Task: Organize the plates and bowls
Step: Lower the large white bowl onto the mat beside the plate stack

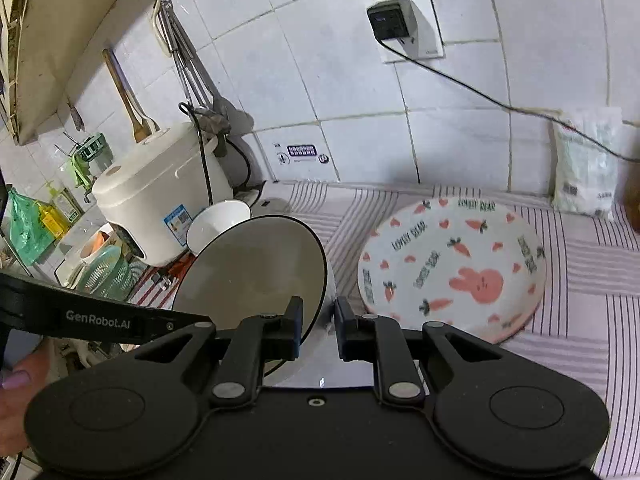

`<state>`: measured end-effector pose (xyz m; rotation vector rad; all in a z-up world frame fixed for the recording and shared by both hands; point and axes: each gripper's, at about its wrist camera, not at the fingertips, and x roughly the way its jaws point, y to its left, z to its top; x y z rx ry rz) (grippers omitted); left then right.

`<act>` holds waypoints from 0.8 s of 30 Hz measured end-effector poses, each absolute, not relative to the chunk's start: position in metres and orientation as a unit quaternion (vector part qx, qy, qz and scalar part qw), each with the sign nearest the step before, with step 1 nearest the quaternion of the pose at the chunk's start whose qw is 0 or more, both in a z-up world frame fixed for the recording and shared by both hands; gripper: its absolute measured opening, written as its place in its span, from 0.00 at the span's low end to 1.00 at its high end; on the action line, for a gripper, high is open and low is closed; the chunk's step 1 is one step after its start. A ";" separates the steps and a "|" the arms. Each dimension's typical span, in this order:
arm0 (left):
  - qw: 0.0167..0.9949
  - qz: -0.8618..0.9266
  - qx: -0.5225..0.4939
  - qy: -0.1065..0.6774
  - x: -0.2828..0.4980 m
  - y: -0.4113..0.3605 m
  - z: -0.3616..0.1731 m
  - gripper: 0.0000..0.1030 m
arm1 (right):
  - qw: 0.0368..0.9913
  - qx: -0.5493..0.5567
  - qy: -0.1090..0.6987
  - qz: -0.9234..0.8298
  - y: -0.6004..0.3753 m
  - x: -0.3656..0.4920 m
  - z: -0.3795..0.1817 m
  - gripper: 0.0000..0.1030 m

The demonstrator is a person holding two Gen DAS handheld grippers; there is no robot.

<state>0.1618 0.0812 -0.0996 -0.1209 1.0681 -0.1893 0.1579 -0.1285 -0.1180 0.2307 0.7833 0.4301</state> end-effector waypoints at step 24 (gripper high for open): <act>0.789 -0.119 -0.050 0.600 0.172 0.046 -0.152 0.17 | 0.904 -0.097 0.395 0.136 -0.106 0.134 -0.162 0.20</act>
